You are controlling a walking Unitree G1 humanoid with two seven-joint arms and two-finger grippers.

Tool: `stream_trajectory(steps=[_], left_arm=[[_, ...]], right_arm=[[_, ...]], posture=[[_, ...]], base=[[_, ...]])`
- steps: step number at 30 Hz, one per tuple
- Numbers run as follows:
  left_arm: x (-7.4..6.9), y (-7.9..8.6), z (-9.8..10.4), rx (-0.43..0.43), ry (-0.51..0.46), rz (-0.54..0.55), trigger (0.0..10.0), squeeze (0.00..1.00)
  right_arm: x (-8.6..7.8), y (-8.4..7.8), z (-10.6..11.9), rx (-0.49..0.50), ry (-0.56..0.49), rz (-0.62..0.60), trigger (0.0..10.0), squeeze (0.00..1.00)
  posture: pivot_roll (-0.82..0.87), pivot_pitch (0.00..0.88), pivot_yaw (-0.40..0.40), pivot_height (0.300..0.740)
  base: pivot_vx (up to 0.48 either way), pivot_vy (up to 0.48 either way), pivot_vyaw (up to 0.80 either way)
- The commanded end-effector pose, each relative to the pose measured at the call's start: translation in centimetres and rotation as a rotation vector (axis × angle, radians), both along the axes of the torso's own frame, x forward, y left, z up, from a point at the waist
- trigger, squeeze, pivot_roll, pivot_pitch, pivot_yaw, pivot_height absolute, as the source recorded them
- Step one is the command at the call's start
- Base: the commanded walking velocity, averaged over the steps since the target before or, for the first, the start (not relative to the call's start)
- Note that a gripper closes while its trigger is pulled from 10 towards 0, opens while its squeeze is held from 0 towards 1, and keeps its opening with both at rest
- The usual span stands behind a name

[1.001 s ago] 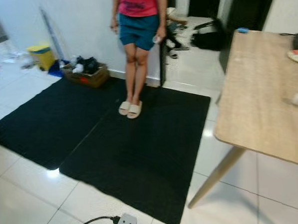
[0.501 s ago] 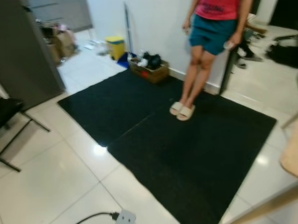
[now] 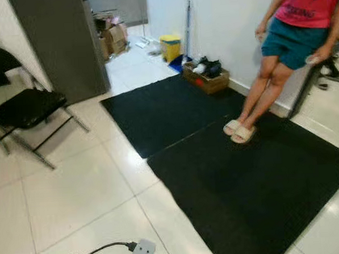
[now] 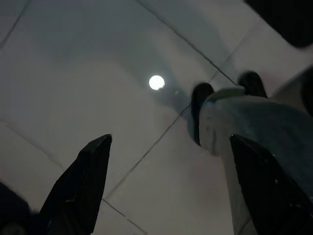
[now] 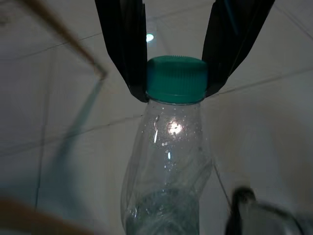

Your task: Restocking fridge

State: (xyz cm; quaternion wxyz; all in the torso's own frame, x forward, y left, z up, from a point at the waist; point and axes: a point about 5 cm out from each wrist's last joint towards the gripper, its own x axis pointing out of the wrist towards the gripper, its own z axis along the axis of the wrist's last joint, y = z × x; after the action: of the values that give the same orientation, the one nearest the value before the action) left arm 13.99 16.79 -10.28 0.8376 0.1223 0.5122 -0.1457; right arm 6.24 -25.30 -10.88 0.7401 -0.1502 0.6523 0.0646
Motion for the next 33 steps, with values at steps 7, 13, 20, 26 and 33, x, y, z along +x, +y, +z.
stream_trajectory(steps=[7, 13, 20, 26, 33], left_arm=[[-2.12, -0.40, -0.78, -0.006, 0.087, -0.007, 10.0, 0.00], [-2.05, -0.45, -0.75, -0.009, 0.082, -0.010, 10.0, 0.00], [-1.90, -0.52, -0.70, 0.001, 0.076, -0.048, 10.0, 0.00], [-1.91, -0.38, -0.70, 0.021, 0.074, -0.072, 10.0, 0.00], [-2.08, -0.15, -0.74, 0.036, 0.079, -0.081, 10.0, 0.00]], right_arm=[[0.72, 0.22, 0.07, 0.012, -0.024, 0.017, 10.0, 0.00], [0.96, 0.12, 0.13, 0.003, -0.043, -0.007, 10.0, 0.00], [1.17, 0.19, 0.15, 0.008, -0.051, -0.009, 10.0, 0.00], [1.14, 0.29, 0.12, 0.009, -0.054, -0.013, 10.0, 0.00], [1.11, 0.29, 0.11, 0.005, -0.053, -0.014, 10.0, 0.00]], posture=[[0.02, 0.000, -0.071, 0.740], [0.02, 0.000, -0.072, 0.740], [0.02, 0.000, -0.071, 0.740], [0.02, 0.000, -0.071, 0.740], [0.02, 0.000, -0.071, 0.740]], base=[[0.000, 0.000, 0.78], [0.000, 0.000, 0.27], [0.000, 0.000, 0.00], [0.000, 0.000, 0.00], [0.145, 0.000, 0.00]])
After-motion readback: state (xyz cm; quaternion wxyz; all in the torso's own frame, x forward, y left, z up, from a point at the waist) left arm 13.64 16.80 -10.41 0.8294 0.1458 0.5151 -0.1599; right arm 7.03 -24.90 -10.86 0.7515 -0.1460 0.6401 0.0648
